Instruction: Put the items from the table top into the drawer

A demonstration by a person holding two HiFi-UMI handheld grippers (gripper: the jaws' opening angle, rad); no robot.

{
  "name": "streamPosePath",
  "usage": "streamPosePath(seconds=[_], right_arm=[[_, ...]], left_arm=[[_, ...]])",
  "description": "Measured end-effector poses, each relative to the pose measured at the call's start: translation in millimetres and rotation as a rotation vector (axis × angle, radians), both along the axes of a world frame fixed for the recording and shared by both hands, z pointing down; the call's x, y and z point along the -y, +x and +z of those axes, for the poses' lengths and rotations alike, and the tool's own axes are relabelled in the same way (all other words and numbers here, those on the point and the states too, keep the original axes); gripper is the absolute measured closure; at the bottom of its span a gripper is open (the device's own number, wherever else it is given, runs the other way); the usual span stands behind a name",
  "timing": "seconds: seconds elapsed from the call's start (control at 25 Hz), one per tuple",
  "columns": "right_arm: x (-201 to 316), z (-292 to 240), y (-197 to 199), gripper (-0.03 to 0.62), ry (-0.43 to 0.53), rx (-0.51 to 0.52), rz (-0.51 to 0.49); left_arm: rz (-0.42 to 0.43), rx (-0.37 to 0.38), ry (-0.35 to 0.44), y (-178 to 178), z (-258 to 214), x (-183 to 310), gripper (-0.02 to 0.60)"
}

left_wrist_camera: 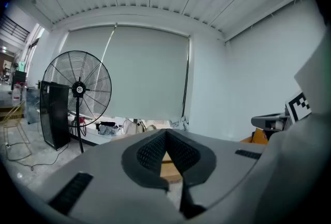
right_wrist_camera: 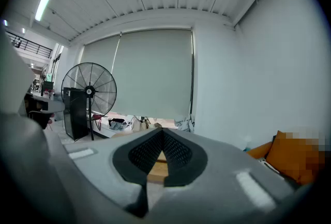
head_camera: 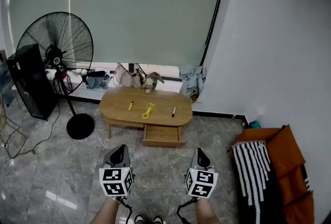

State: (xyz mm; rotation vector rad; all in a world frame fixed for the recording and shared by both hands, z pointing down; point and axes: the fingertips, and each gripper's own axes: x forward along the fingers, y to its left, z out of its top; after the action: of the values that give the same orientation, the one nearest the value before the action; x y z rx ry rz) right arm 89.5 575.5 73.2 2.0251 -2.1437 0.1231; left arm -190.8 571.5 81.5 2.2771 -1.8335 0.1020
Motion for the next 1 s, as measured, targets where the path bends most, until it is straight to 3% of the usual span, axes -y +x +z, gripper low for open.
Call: streamPosePath(seconds=[0.44, 1.0], right_arm=[[-3.8, 1.0, -25.6, 0.589, 0.013, 0.006, 0.005], [-7.5, 18.7, -31.1, 0.589, -0.038, 0.039, 0.100]], left_arm=[[0.026, -0.005, -0.013, -21.3, 7.4, 2.9, 0.589], [0.048, -0.025, -0.050, -47.4, 26.4, 12.4, 0.589]])
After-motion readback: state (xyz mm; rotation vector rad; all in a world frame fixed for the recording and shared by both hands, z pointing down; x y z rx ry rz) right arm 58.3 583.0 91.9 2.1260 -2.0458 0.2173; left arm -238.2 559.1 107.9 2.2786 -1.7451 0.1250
